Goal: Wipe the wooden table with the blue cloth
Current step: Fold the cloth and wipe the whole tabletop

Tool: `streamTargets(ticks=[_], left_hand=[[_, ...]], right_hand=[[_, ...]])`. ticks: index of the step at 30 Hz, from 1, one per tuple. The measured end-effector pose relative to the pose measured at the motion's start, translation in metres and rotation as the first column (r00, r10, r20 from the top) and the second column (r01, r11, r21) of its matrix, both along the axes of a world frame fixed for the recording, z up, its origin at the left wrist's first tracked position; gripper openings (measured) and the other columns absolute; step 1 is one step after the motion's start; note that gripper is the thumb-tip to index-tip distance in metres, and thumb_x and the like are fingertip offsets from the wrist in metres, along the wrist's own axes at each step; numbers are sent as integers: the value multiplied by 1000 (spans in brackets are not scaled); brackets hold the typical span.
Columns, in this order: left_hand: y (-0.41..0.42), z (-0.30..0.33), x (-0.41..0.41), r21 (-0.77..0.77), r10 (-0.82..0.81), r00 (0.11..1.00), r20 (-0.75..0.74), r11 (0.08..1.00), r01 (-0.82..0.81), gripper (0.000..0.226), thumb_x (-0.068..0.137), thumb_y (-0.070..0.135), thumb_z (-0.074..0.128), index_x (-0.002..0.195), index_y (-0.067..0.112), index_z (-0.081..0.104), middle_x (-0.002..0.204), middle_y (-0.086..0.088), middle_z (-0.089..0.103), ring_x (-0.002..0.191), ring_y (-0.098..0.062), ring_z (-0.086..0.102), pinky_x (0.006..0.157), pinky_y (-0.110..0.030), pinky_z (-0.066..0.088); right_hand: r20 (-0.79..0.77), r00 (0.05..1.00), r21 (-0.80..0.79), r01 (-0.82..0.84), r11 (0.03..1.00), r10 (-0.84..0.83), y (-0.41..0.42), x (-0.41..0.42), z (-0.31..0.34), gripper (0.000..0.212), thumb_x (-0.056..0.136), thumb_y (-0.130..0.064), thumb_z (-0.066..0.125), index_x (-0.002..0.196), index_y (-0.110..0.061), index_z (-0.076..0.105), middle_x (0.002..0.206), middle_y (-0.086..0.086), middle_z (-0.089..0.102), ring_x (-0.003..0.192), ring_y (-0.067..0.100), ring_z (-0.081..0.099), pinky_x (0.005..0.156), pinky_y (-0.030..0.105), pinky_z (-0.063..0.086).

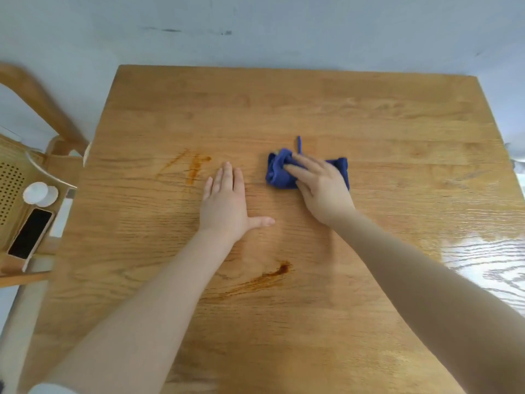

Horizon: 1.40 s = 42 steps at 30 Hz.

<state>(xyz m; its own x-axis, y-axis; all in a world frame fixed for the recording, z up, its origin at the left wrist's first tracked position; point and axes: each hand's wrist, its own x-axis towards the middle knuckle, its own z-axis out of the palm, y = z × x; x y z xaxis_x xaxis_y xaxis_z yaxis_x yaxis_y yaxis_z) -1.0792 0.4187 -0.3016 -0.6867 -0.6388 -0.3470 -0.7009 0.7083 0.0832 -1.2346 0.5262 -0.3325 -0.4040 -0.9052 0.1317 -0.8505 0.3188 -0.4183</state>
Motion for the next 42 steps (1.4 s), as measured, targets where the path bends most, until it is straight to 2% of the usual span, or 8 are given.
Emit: streamTargets(ticks=[8,15,19,23,28,32,37,42], left_hand=[[-2,-3,-3,32,26,999,-23,999,-25,126,61,78,57,149,11,-4,157,-9,-12,145,-21,-6,116,-34,-3],[1,6,-3,62,73,996,-46,996,-70,125,59,73,65,149,11,3,158,-9,-7,146,-21,-2,117,-36,0],[0,4,-4,71,80,996,-47,995,-77,126,59,72,66,149,12,1,158,-7,-7,145,-21,-2,116,-36,-1],[1,2,-7,59,86,996,11,994,-86,125,62,70,65,149,11,-4,157,-7,-13,145,-20,-7,117,-36,-3],[5,5,-7,3,102,993,63,995,-103,127,61,74,61,149,11,-6,156,-9,-19,144,-25,-15,115,-39,-7],[15,7,1,-112,247,969,25,964,-243,141,50,83,59,147,7,-11,151,-12,-30,141,-32,-23,113,-45,-12],[16,6,11,35,247,966,-73,969,-245,132,58,78,61,148,14,-12,152,-9,-29,141,-24,-24,116,-44,-9],[7,6,22,49,261,958,-118,965,-257,125,64,72,61,148,14,-10,156,-3,-18,142,-19,-20,114,-44,-11]], right_hand=[[-59,956,86,292,952,-288,-74,-44,-3,41,88,-5,44,126,-17,55,144,10,42,129,34,37,103,43,31],[-6,1000,57,-14,998,15,-9,42,6,44,81,-20,36,115,-16,64,129,10,57,118,40,51,93,52,40],[-20,981,-3,-194,981,194,-6,32,2,46,79,-18,34,111,-15,67,123,10,62,111,39,57,87,51,46],[-26,999,11,-39,999,39,-60,-8,0,45,82,-11,35,113,-19,66,127,10,59,110,37,54,89,50,45],[26,997,124,75,989,-79,-105,-20,7,45,88,-5,42,123,-28,57,145,-2,41,127,28,34,101,38,25],[84,991,15,-110,994,108,-50,5,9,42,82,-3,42,111,-20,67,133,4,55,117,35,48,93,45,34],[84,972,32,-225,974,222,-11,36,7,51,77,-23,29,107,-19,70,123,7,62,110,39,55,90,52,41],[-20,969,-17,-247,969,246,-36,13,-5,42,81,-14,38,108,-20,69,123,5,63,108,37,55,93,55,42]])
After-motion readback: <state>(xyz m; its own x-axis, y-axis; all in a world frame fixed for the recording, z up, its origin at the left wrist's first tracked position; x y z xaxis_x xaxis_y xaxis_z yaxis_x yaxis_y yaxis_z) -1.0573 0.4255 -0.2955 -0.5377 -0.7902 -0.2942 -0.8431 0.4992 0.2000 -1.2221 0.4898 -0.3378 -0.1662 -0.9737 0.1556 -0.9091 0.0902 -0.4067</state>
